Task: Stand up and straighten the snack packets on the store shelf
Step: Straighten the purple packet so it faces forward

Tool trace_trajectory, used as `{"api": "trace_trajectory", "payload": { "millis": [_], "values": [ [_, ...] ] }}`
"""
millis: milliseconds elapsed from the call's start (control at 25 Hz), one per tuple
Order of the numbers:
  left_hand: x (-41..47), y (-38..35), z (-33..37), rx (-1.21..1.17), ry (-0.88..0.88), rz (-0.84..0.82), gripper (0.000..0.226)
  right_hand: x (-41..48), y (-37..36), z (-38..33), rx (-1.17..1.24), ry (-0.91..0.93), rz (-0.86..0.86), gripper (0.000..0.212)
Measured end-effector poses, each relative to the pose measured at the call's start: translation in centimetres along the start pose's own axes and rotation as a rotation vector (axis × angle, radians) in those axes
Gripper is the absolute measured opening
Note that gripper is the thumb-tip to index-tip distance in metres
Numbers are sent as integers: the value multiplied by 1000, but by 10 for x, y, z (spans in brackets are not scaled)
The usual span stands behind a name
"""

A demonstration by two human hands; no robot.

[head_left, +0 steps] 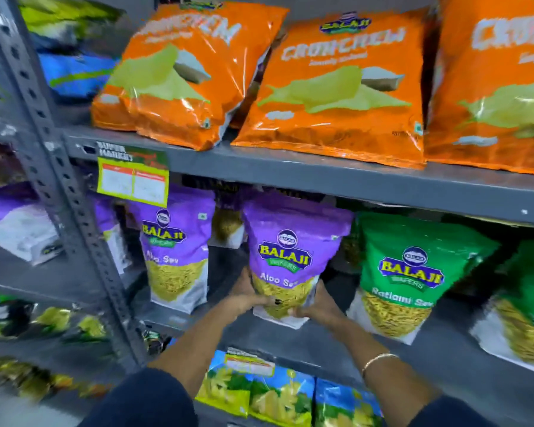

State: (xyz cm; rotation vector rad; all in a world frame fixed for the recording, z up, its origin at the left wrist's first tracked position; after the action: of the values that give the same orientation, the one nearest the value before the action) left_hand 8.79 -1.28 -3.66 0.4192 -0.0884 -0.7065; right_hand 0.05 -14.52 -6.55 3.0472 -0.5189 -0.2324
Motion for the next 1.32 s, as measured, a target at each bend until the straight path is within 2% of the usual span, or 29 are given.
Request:
{"api": "trace_trajectory", "payload": {
  "millis": [40,160,200,280,320,400,480,560,600,680,760,800,960,1160,1280,1320],
  "values": [
    [-6,6,-3,-34,-19,52,104,-2,-10,2,21,17,-47,116],
    [-12,19,-20,-40,-28,71,108,-26,-25,-46,180,112,3,97],
    [-13,20,-21,-30,-30,63,117,-29,-18,-70,241,187,79,83],
    [-12,20,-22,-44,-25,43,137,-29,5,-124,297,292,302,33],
    [-12,21,-24,-53,-12,40,142,-26,17,-142,303,316,395,26],
    [-16,22,-25,-45,20,41,141,-30,27,-163,273,344,488,44],
    [-20,25,-26,-6,46,56,130,-35,28,-158,280,365,490,34],
    [-22,28,-25,28,70,65,118,-33,24,-133,299,313,392,21],
    [-21,29,-25,42,77,60,114,-29,17,-117,316,267,273,28],
    [-20,25,-27,59,84,9,112,-26,-4,-79,229,104,22,58],
    [-19,21,-32,105,88,-28,109,-25,-18,-38,40,-15,-58,85],
    [-20,21,-36,127,96,-23,106,-26,-22,-23,21,-32,-33,89],
    [-20,31,-47,219,123,26,96,-26,-33,-7,28,28,86,87],
    [-25,34,-47,232,111,27,90,-23,-35,-3,5,12,92,87],
    [-31,28,-46,210,125,-4,92,-25,-39,-4,-18,1,29,85],
    [-37,32,-43,285,114,48,95,-26,-38,0,-33,-10,31,85]
  ]
}}
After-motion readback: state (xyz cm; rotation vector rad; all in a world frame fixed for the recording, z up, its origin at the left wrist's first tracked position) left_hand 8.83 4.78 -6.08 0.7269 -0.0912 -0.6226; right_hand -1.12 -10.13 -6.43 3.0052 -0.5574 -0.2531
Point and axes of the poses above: each hand's wrist, its own x-axis towards the middle knuckle, its own y-axis out of the back of the hand, z = x × y, the point moved 8 cm from there along x, towards the middle knuckle, and after that the axes turned 10 degrees about x, right-handed, at the moved point
